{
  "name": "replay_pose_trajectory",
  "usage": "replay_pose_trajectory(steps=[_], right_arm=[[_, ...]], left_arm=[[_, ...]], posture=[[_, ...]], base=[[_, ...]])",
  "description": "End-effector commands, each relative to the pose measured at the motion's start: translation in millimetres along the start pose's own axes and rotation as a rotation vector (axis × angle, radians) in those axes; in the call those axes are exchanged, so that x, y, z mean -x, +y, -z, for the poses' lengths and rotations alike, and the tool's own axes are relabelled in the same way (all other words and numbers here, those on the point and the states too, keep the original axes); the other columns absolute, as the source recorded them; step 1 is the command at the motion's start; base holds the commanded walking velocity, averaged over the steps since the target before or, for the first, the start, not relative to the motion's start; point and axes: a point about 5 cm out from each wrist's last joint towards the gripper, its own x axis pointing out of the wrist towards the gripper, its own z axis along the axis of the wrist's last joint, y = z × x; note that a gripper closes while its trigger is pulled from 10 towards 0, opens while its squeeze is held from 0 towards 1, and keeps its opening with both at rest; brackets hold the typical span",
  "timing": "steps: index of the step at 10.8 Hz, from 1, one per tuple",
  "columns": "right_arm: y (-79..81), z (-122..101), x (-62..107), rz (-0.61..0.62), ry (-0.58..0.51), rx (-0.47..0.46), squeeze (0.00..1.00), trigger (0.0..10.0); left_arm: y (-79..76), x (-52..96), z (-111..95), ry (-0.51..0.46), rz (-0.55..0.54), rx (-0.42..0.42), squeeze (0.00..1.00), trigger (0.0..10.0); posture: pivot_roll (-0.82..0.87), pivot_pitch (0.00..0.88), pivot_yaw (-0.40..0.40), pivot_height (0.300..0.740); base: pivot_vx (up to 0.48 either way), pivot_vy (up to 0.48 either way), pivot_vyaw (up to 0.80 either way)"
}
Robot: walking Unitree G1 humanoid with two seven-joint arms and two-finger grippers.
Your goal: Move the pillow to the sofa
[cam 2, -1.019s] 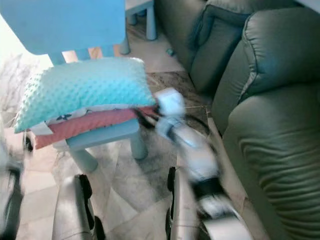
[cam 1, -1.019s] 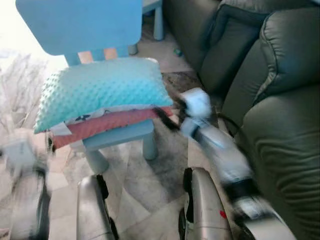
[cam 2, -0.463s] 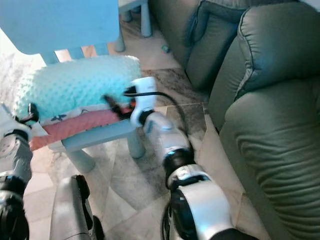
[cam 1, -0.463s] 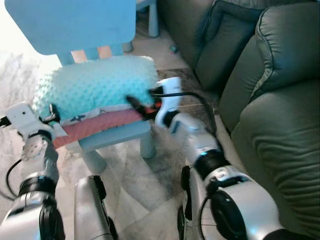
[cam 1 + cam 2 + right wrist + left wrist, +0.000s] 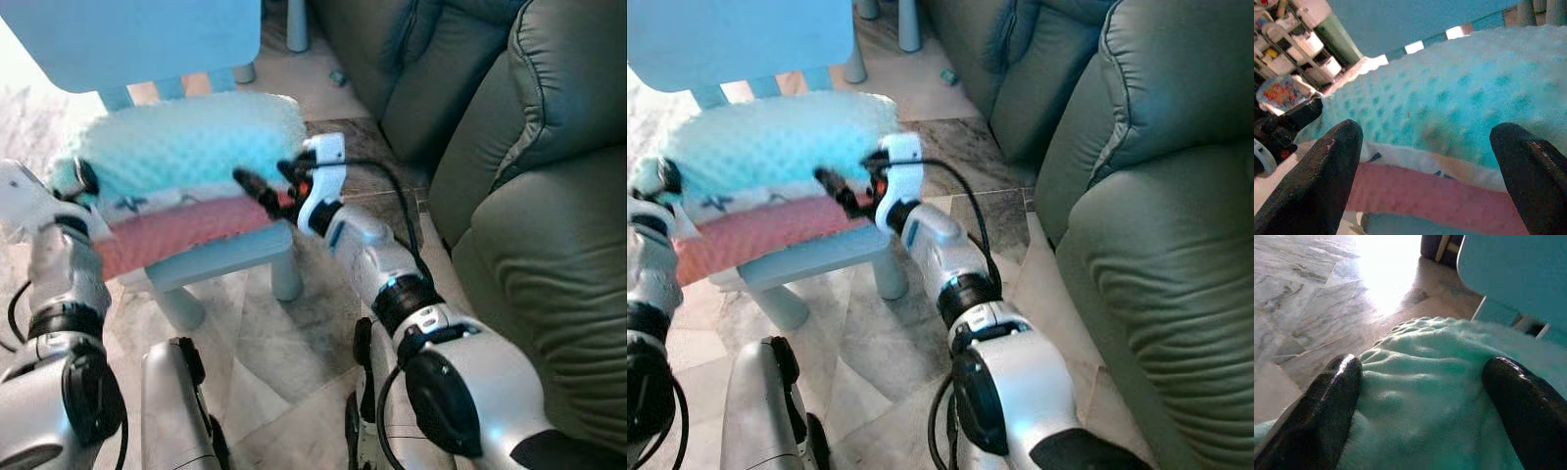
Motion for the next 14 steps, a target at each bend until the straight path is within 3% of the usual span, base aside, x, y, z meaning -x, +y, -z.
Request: replay_pose_trajectory(steps=[1,3,5,6,7,9,11,12,14], right_arm=[[-0.4,-9,-1.2,-0.021,-0.026,-0.001,0.00,10.0],[-6.1,-23,0.7,-0.046,-0.057,0.009,0.00,10.0],[-10.0,-17,9.0,-0.132,0.002,0.061,0.00,10.0],[-17.4,-9,19.9,-0.162,0.029,0.115,0.00,10.0],[-20.4,-8,22.3,-0.152,0.029,0.111,0.00,10.0],[-22.0,-9,22.4,-0.147,-0.001,0.103,0.00,10.0],[-19.6,-18,18.6,-0.145,-0.034,0.143,0.00,10.0],[-22.3,-20,15.7,-0.073,-0.024,0.174,0.00,10.0],[-25.3,-19,14.9,-0.012,-0.013,0.171,0.00,10.0]], left_arm=[[-2.3,-3.9,-12,-0.040,0.011,0.039,0.00,10.0],[-10.5,-5.6,-18,-0.052,0.025,0.007,0.00,10.0],[-5.0,3.6,-8,-0.020,0.006,-0.026,0.00,10.0],[7.9,19.6,1,-0.031,0.006,0.002,0.00,10.0],[19.8,20.1,4,-0.017,-0.031,0.004,0.00,10.0],[42.6,12.0,4,0.041,-0.097,0.018,0.00,10.0],[48.2,5.9,-10,0.003,-0.119,0.046,0.00,10.0],[49.8,0.3,-14,0.025,-0.138,0.087,0.00,10.0],[48.4,-0.2,-8,0.061,-0.134,0.145,0.00,10.0]], posture=[[-0.12,0.368,-0.061,0.495],[-0.12,0.355,-0.059,0.495],[-0.12,0.347,-0.055,0.495],[-0.12,0.338,-0.058,0.495],[-0.12,0.338,-0.058,0.495],[-0.12,0.342,-0.054,0.495],[-0.12,0.357,-0.053,0.495],[-0.11,0.374,-0.058,0.495],[-0.11,0.387,-0.065,0.495]], base=[[0.000,0.000,0.00],[0.000,0.000,0.00],[0.000,0.000,0.00],[0.000,0.000,0.00],[0.000,0.000,0.00],[0.000,0.000,0.00],[0.000,0.000,0.00],[0.000,0.000,0.00],[0.000,0.000,0.00]])
